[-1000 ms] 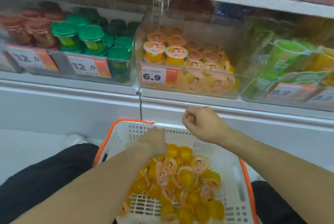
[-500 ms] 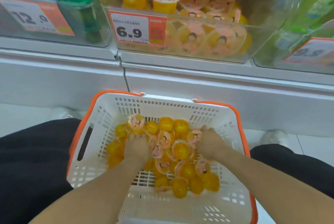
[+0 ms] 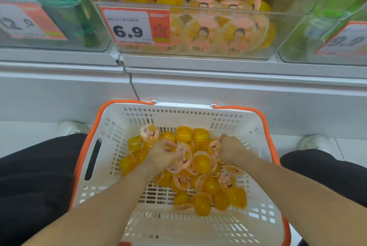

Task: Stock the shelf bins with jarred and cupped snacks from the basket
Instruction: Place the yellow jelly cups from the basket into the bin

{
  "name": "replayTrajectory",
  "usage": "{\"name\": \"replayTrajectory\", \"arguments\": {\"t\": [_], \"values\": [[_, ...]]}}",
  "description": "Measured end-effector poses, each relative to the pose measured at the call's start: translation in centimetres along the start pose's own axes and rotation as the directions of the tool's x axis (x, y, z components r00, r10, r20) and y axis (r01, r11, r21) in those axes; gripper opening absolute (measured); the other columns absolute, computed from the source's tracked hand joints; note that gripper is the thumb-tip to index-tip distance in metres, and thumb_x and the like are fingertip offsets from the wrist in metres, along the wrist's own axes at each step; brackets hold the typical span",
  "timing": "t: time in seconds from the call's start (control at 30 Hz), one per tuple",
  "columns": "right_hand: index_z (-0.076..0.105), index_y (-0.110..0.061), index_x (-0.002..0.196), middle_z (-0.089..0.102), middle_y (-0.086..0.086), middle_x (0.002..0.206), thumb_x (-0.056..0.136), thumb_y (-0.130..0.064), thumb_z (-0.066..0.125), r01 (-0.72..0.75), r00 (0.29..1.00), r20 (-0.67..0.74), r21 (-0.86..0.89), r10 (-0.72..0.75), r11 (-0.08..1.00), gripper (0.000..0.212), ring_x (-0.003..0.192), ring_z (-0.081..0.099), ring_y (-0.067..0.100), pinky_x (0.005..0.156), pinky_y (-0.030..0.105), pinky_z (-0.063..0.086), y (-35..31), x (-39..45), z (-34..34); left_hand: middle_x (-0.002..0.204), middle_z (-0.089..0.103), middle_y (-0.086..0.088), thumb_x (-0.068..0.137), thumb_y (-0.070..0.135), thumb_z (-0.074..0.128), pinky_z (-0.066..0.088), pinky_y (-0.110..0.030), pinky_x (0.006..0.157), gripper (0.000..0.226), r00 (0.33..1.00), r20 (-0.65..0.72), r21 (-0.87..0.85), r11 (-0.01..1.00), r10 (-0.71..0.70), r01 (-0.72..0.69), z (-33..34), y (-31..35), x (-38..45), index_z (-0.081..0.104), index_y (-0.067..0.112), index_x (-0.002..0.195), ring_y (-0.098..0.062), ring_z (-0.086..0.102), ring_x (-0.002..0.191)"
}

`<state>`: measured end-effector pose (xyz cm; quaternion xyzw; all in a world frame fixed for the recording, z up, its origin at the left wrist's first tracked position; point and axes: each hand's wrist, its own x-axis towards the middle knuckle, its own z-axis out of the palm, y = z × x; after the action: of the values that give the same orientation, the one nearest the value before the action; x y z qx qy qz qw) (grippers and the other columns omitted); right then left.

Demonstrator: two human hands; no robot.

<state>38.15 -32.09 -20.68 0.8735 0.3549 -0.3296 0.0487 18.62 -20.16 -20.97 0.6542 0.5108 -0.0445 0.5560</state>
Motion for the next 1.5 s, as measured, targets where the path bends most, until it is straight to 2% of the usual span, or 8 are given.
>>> {"name": "replayTrajectory", "arguments": {"t": [0.2,0.27,0.43,0.63,0.8,0.87,1.27,1.5], "values": [[0.057,-0.014,0.103,0.063,0.008,0.11,0.096,-0.016,0.055,0.133,0.99,0.041,0.101,-0.138,0.986,0.008,0.093,0.056,0.018,0.075,0.025,0.044,-1.7,-2.6,-2.4,0.09,0.066,-0.019,0.088,0.018,0.046,0.052,-0.049,0.088,0.022,0.891,0.44,-0.698,0.668,0.115,0.258,-3.5,5.4,-2.3,0.061,0.003,0.094,-0.033,0.061,0.086],[0.062,-0.009,0.093,0.064,0.012,0.099,0.091,-0.013,0.055,0.15,0.984,0.058,0.218,-0.167,0.964,0.008,0.082,0.055,0.02,0.067,0.029,0.045,-2.3,-3.5,-4.5,0.089,0.061,-0.021,0.078,0.019,0.042,0.055,-0.044,0.075,0.024,0.847,0.507,-0.699,0.651,0.158,0.297,-4.9,7.1,-3.4,0.056,0.005,0.091,-0.036,0.059,0.082],[0.06,-0.008,0.074,0.061,0.01,0.065,0.082,0.0,0.052,0.198,0.974,-0.047,0.64,-0.22,0.742,0.014,0.058,0.052,0.022,0.053,0.03,0.041,-3.8,-6.3,-10.8,0.087,0.06,-0.022,0.092,0.048,0.036,0.043,-0.029,0.05,0.051,0.847,0.529,-0.35,0.923,0.053,0.16,-7.2,11.7,-7.2,0.058,0.003,0.09,-0.031,0.057,0.061],[0.058,-0.004,0.074,0.061,0.012,0.061,0.091,0.006,0.055,0.295,0.935,-0.181,0.876,-0.305,0.382,0.021,0.048,0.048,0.018,0.05,0.028,0.039,-5.2,-10.9,-16.4,0.059,0.031,0.001,0.098,0.064,0.035,0.039,-0.019,0.048,0.066,0.924,0.38,0.234,0.971,-0.044,-0.05,-9.0,15.9,-10.7,0.067,0.007,0.111,-0.009,0.033,0.047],[0.055,-0.004,0.091,0.057,0.007,0.057,0.094,0.004,0.054,0.276,0.933,-0.19,0.924,-0.307,0.266,0.008,0.05,0.043,0.018,0.05,0.027,0.035,-5.8,-12.3,-17.1,0.105,0.065,0.005,0.081,0.057,0.065,0.043,-0.026,0.074,0.036,0.965,0.248,-0.026,0.996,0.087,-0.083,-8.6,16.6,-9.7,0.076,0.023,0.089,-0.004,0.054,0.08],[0.057,-0.004,0.097,0.056,0.007,0.059,0.096,0.003,0.053,0.279,0.936,-0.212,0.933,-0.28,0.228,0.007,0.052,0.043,0.017,0.051,0.026,0.035,-6.0,-12.4,-17.6,0.089,0.067,-0.009,0.063,0.046,0.073,0.049,-0.033,0.067,0.032,0.962,0.248,-0.264,0.963,0.113,-0.045,-8.5,17.8,-9.6,0.076,0.016,0.072,-0.019,0.058,0.069],[0.059,-0.01,0.111,0.07,0.014,0.069,0.089,-0.013,0.069,0.567,0.819,-0.526,0.803,-0.227,0.183,0.024,0.055,0.06,0.02,0.056,0.031,0.05,-9.1,-15.8,-20.8,0.09,0.066,-0.024,0.095,0.05,0.057,0.054,-0.044,0.059,0.042,0.902,0.187,-0.481,0.837,0.39,-0.262,-10.7,20.8,-12.2,0.063,0.013,0.115,-0.04,0.064,0.074],[0.063,-0.005,0.102,0.063,0.01,0.068,0.095,-0.003,0.062,0.576,0.817,-0.569,0.806,-0.09,0.137,0.007,0.052,0.054,0.013,0.049,0.021,0.044,-11.5,-13.7,-27.8,0.115,0.062,-0.019,0.1,0.035,0.052,0.057,-0.043,0.057,0.041,0.942,0.114,-0.772,0.625,0.317,-0.117,-12.7,21.5,-12.8,0.061,0.003,0.125,-0.036,0.06,0.107]]}}
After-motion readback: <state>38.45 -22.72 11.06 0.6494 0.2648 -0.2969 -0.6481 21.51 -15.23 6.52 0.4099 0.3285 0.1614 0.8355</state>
